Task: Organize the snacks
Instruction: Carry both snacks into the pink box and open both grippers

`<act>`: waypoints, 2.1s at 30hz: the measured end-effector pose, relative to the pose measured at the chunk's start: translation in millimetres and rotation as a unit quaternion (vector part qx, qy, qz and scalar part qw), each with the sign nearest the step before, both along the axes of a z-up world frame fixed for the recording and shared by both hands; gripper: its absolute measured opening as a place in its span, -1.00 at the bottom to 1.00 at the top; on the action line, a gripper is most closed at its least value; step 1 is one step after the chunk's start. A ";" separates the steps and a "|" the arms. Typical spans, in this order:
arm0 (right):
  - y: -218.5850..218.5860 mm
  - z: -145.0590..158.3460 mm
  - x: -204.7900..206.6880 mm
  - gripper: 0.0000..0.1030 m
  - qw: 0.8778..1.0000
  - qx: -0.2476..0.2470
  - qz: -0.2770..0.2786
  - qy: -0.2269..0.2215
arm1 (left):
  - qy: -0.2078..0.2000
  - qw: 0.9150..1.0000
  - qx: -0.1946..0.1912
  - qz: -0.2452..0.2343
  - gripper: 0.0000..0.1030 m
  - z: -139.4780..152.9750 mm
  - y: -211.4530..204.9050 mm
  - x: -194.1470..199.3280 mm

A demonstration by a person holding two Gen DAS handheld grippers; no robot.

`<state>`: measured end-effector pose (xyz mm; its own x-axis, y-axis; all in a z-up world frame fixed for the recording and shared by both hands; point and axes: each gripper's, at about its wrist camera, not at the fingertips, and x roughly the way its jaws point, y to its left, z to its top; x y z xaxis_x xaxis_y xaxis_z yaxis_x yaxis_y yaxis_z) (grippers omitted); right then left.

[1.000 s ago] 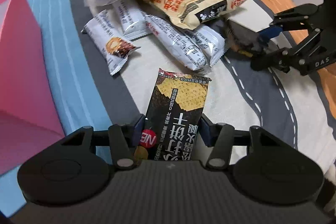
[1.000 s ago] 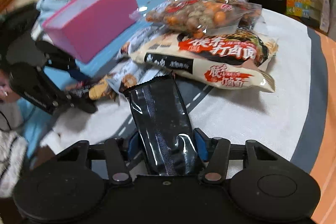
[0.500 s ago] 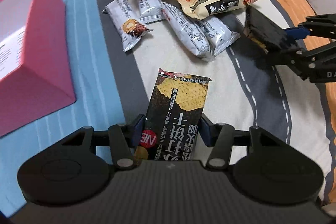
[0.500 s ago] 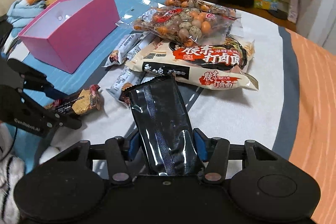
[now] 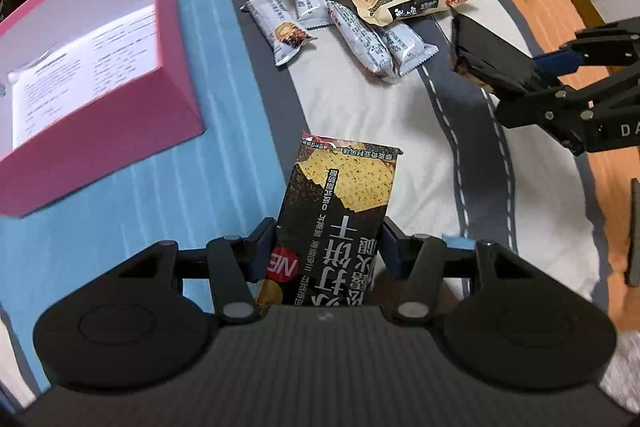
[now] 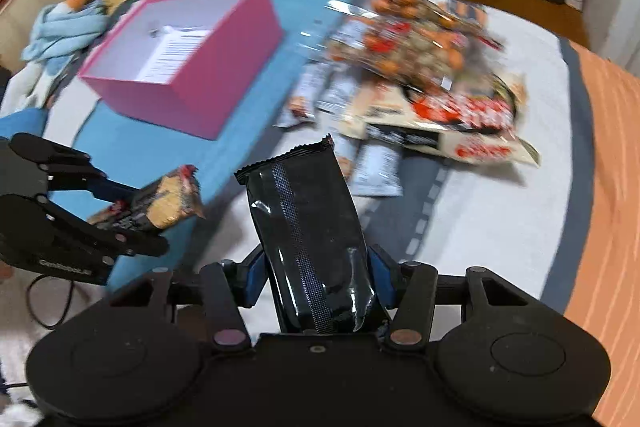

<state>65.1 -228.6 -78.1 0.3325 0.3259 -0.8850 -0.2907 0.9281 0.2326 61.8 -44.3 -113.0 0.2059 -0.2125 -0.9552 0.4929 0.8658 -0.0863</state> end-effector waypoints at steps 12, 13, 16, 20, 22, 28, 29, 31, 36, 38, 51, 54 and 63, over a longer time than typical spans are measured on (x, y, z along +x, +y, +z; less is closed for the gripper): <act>78.8 54.7 -3.9 0.13 0.993 0.008 0.116 0.000 | -0.014 0.999 0.021 0.027 0.03 39.4 53.1 -18.4; 84.0 57.5 -2.6 0.13 0.992 0.006 0.123 -0.001 | -0.018 0.999 0.022 0.031 0.03 42.5 59.1 -18.0; 101.6 64.4 5.3 0.13 0.990 -0.007 0.141 -0.006 | -0.031 0.998 0.028 0.043 0.03 51.7 75.1 -12.0; 124.2 74.5 24.0 0.13 0.988 -0.013 0.153 -0.009 | -0.046 0.997 0.033 0.056 0.03 65.8 92.5 0.6; 135.6 79.5 35.2 0.13 0.987 -0.020 0.156 -0.014 | -0.056 0.996 0.040 0.057 0.03 70.9 98.8 8.2; 164.0 88.5 75.9 0.13 0.986 -0.058 0.157 -0.026 | -0.069 0.993 0.044 0.080 0.03 82.4 125.5 41.0; 168.2 88.1 83.6 0.13 0.985 -0.059 0.159 -0.026 | -0.073 0.993 0.044 0.085 0.03 85.0 130.8 47.0; 176.5 86.2 98.5 0.13 0.984 -0.060 0.164 -0.028 | -0.080 0.991 0.041 0.098 0.03 88.7 141.0 60.9; 202.2 73.1 136.6 0.13 0.984 -0.046 0.169 -0.043 | -0.099 0.983 0.039 0.151 0.03 96.1 171.1 105.2; 216.6 66.8 150.6 0.13 0.982 -0.052 0.174 -0.055 | -0.115 0.976 0.040 0.179 0.03 96.1 183.5 128.4; 282.7 -11.7 210.8 0.12 0.953 -0.121 0.264 -0.081 | -0.077 0.960 0.005 0.270 0.03 15.7 221.5 234.5; 288.0 -35.5 218.4 0.13 0.943 -0.143 0.291 -0.068 | -0.063 0.960 0.015 0.273 0.03 -7.8 216.2 243.9; 311.7 -58.5 226.7 0.18 0.895 -0.208 0.389 -0.067 | -0.035 0.955 0.015 0.295 0.05 -46.3 204.2 266.0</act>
<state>291.7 83.1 -136.5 0.2592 0.1564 -0.9531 -0.8865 0.4301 -0.1706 327.8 159.8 -159.3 0.3449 -0.0123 -0.9385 -0.0771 0.9962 -0.0414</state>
